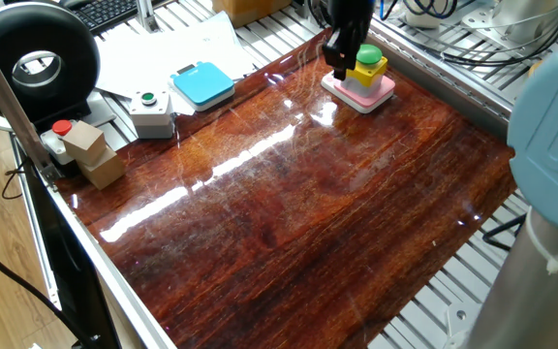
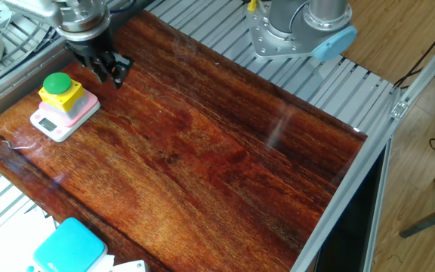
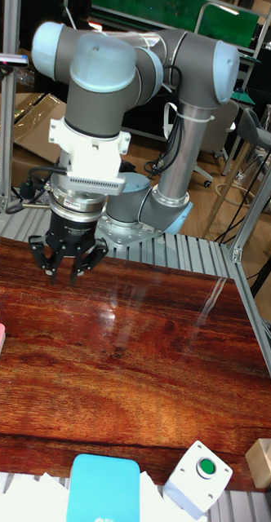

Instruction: Remove the object from the scale

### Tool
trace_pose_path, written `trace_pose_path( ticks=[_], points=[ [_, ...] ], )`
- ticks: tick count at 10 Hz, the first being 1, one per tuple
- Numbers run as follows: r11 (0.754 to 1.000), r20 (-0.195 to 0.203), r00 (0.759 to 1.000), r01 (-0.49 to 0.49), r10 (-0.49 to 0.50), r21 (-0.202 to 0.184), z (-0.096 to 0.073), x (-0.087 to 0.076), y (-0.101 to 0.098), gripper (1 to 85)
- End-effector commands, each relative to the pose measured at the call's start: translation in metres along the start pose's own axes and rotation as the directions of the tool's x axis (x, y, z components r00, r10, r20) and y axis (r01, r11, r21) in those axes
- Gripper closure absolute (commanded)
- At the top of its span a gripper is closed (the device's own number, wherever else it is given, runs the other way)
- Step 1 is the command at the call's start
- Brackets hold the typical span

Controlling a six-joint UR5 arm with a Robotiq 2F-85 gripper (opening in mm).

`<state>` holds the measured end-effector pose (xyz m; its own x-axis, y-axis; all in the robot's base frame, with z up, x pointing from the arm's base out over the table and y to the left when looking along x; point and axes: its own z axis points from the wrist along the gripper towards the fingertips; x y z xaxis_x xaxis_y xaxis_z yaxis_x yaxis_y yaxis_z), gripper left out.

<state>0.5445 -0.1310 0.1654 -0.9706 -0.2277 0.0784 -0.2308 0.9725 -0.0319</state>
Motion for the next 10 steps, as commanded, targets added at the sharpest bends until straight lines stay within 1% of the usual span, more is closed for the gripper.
trace_pose_path(
  ticks=[1, 2, 3, 4, 5, 6, 7, 8, 9, 10],
  points=[
    [0.998, -0.032, 0.998, 0.062, -0.062, 0.017, -0.008, -0.01, -0.053, 52.0],
    [0.991, -0.048, 0.99, 0.131, -0.131, -0.001, -0.017, -0.014, -0.086, 51.0],
    [0.983, -0.059, 0.981, 0.182, -0.183, -0.012, -0.024, -0.011, -0.119, 51.0],
    [0.979, -0.056, 0.977, 0.205, -0.204, -0.003, -0.023, -0.001, -0.146, 52.0],
    [0.974, -0.028, 0.974, 0.225, -0.225, 0.006, -0.012, 0.009, -0.168, 52.0],
    [0.974, -0.017, 0.974, 0.225, -0.225, -0.003, -0.003, 0.02, -0.178, 50.0],
    [0.976, -0.021, 0.976, 0.218, -0.218, 0.026, 0.0, 0.024, -0.19, 49.3],
    [0.976, -0.034, 0.977, 0.211, -0.209, 0.05, 0.001, 0.026, -0.197, 49.7],
    [0.976, -0.04, 0.977, 0.21, -0.208, 0.06, 0.003, 0.025, -0.199, 49.7],
    [0.976, -0.029, 0.978, 0.209, -0.207, 0.066, 0.003, 0.022, -0.2, 49.0]
  ],
)
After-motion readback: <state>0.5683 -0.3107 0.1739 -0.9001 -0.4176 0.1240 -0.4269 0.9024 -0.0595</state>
